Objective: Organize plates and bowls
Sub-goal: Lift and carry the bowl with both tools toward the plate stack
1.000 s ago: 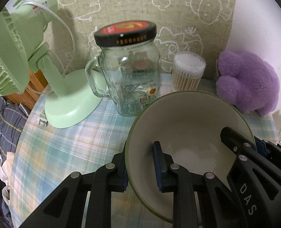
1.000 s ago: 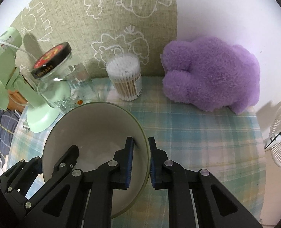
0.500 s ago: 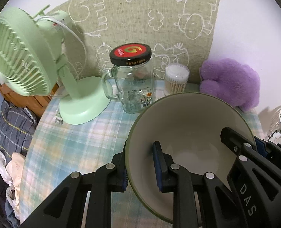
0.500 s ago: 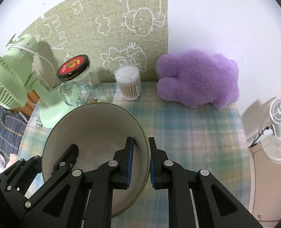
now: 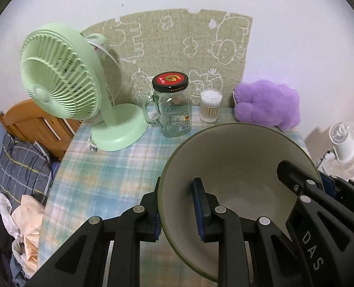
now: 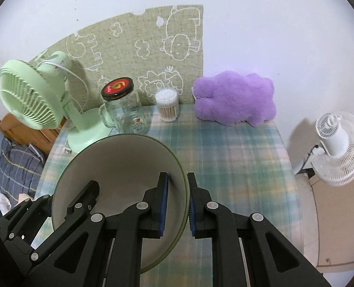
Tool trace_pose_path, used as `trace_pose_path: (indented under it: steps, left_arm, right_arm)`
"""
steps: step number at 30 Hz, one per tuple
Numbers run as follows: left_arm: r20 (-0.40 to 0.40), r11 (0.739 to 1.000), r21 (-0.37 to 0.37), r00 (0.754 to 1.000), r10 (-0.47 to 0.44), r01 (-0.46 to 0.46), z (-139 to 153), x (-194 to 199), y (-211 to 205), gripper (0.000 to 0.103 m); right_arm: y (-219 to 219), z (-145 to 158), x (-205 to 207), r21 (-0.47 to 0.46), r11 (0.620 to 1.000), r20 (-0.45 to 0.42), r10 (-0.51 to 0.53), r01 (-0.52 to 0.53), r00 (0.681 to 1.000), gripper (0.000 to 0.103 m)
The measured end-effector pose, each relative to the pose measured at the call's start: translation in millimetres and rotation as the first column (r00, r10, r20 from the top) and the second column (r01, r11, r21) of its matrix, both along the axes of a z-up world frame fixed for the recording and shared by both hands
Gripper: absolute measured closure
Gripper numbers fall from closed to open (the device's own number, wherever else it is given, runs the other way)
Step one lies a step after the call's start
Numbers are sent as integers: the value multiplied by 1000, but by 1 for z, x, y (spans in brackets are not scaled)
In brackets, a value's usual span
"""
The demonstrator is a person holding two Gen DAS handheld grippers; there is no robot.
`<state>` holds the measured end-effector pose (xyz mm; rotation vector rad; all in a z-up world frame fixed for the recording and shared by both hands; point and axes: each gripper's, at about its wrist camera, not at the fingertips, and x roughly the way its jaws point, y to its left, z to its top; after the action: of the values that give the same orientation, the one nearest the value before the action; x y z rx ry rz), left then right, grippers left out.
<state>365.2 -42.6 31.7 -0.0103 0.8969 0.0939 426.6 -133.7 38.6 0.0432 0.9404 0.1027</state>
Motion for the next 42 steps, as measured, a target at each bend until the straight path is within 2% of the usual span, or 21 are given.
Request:
trace_pose_path:
  steps: [8,26,31,42]
  left_arm:
    - [21,998,7,998,-57,57,18,-50,11,83]
    - [45,990,-11,989,-141,142,30,-139,35,83]
    - [48,988,-9,987,-152,153,28,-164,41,83]
    - [-7,986,-25,987,-163,163,2,-206,50,83]
  right_arm:
    - [11,19,-60,2,999,26,-52,52,998,85]
    - [37,38,-163,-10,992,47,-123,124,991,85]
    - [42,37,-189,-8,992,46,-127,128,991,85]
    - [54,12,-237,-28,992,-5,-124,123,992,85]
